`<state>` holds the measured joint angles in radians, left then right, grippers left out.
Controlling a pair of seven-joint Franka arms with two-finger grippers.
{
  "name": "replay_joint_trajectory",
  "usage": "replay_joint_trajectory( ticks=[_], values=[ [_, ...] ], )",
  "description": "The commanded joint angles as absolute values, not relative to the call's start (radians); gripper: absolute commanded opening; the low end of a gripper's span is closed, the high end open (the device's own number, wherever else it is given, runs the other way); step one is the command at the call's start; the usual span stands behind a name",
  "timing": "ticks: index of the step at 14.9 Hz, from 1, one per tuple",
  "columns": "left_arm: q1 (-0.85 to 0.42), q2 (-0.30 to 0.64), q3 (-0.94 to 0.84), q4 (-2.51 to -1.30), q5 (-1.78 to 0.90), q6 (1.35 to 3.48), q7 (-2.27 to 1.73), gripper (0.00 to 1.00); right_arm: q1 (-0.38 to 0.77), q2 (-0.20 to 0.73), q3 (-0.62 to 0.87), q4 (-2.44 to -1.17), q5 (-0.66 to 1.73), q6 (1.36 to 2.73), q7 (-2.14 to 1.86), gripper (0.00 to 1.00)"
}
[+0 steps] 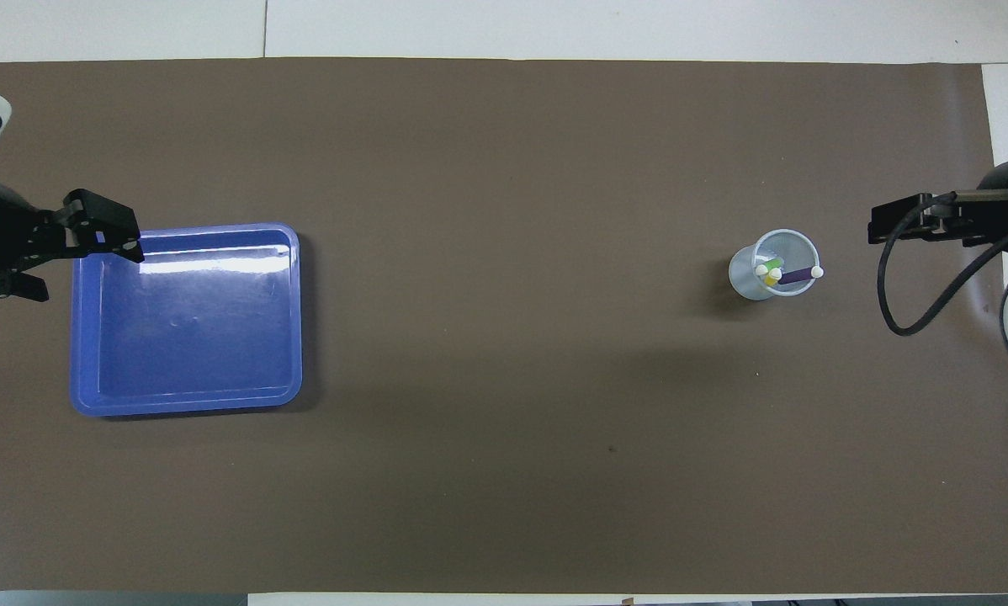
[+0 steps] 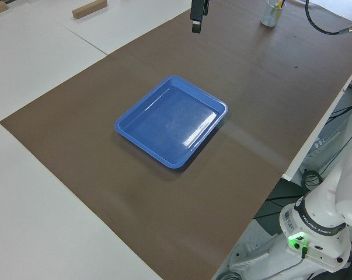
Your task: Transfer and insert pens with both arms
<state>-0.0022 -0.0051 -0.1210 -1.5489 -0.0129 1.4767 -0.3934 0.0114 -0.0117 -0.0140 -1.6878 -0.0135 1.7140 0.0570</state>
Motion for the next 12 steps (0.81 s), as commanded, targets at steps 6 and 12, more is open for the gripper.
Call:
replay_joint_trajectory(
  ticks=[6,12],
  values=[
    [-0.028,-0.092,-0.077,-1.691,-0.024,1.605,-0.334,1.00,0.012,-0.026,-0.020,-1.677,0.018,1.664,0.078,1.00],
    [-0.035,-0.040,-0.077,-1.572,-0.026,1.477,-0.226,1.00,0.012,-0.048,-0.012,-1.703,0.021,1.651,0.074,1.00]
  ],
)
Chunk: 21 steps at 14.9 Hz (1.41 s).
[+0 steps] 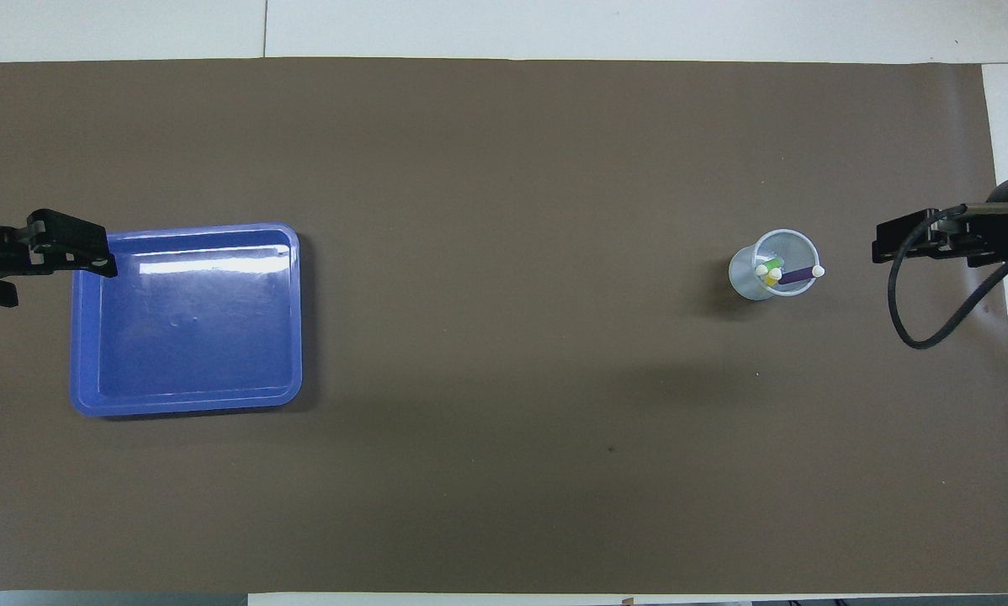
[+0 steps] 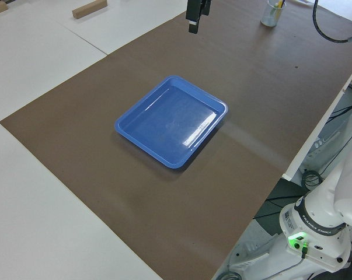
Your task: Transfer and insert pens with both arms
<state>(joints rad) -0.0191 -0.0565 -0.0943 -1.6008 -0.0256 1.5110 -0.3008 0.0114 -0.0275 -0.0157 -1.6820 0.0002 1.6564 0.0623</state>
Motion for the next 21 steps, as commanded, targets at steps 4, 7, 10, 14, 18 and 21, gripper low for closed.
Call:
replay_joint_trajectory(
  ticks=[4,7,10,14,18,21],
  values=[
    [-0.026,-0.041,-0.081,-1.574,-0.026,1.476,-0.192,1.00,0.012,-0.048,-0.011,-1.703,0.031,1.651,0.072,1.00],
    [-0.023,-0.043,-0.080,-1.575,-0.026,1.473,-0.124,1.00,0.012,-0.048,-0.009,-1.703,0.032,1.651,0.072,1.00],
    [-0.023,-0.044,-0.080,-1.575,-0.029,1.473,-0.124,1.00,0.014,-0.046,-0.008,-1.700,0.028,1.651,0.078,1.00],
    [-0.023,-0.046,-0.078,-1.577,-0.028,1.479,-0.115,1.00,0.015,-0.045,-0.008,-1.695,0.017,1.644,0.084,1.00],
    [-0.020,-0.058,-0.075,-1.606,-0.029,1.497,-0.117,1.00,0.015,-0.044,-0.008,-1.692,0.015,1.628,0.123,1.00],
    [-0.023,-0.061,-0.075,-1.614,-0.029,1.497,-0.117,1.00,0.015,-0.046,-0.008,-1.694,0.015,1.631,0.127,1.00]
  ],
)
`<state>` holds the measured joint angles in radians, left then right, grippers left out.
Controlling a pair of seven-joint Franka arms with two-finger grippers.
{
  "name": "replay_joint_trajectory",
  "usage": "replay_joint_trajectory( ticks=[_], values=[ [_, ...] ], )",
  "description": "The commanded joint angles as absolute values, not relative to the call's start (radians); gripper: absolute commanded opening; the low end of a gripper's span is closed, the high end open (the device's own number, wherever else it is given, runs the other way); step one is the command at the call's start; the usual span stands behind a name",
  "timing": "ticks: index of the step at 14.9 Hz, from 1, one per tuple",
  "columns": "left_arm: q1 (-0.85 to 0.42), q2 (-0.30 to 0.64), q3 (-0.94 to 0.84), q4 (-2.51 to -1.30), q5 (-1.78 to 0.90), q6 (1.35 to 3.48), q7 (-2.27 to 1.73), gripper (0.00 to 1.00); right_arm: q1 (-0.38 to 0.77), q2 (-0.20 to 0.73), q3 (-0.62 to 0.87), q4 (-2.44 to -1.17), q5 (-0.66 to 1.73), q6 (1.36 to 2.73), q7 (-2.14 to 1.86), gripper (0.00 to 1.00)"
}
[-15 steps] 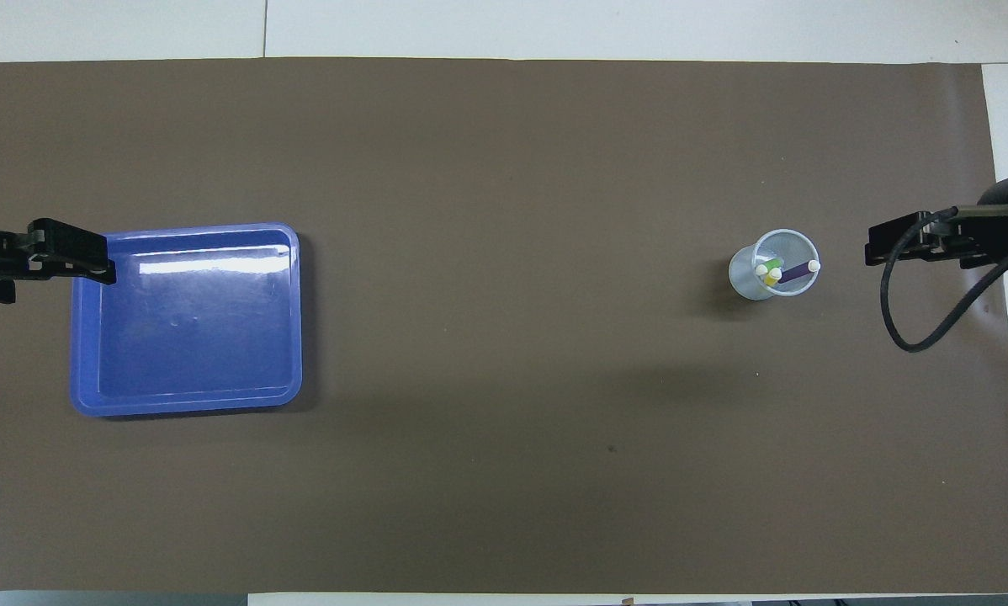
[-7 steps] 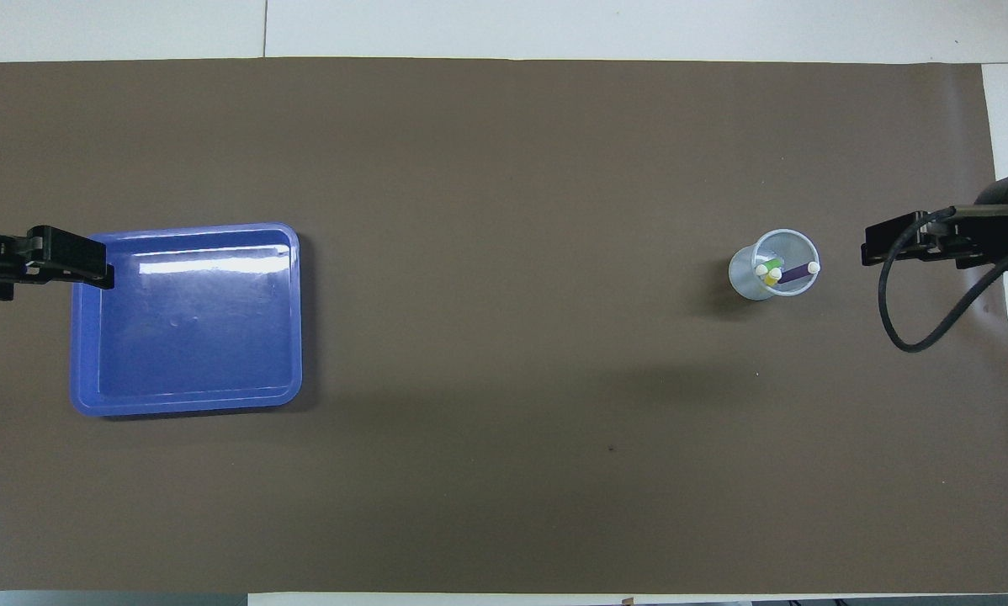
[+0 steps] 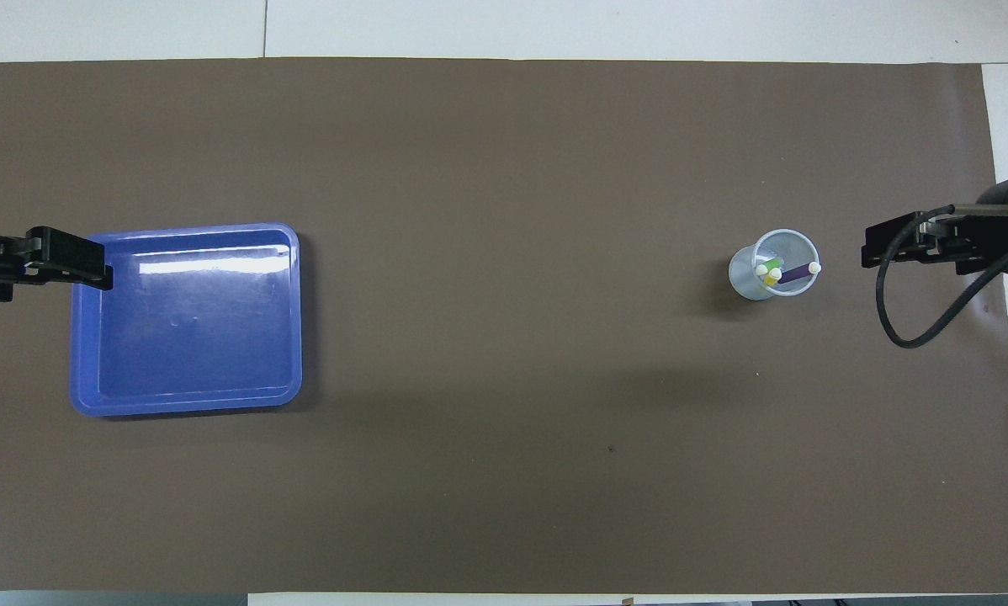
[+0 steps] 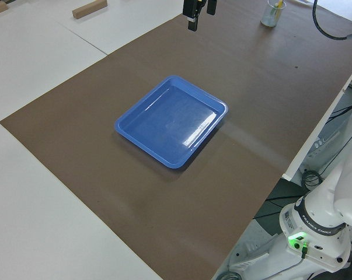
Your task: Transfer and insert pens with both arms
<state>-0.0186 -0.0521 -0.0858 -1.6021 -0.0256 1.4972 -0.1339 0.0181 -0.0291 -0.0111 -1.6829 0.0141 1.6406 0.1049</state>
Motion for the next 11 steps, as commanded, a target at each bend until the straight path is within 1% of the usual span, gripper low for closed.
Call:
replay_joint_trajectory(
  ticks=[1,11],
  values=[
    [-0.023,-0.063,-0.075,-1.612,-0.029,1.499,-0.115,1.00,0.015,-0.046,-0.008,-1.695,0.015,1.632,0.127,1.00],
    [-0.021,-0.063,-0.075,-1.615,-0.029,1.500,-0.115,1.00,0.015,-0.048,-0.006,-1.695,0.021,1.641,0.126,1.00]
  ],
)
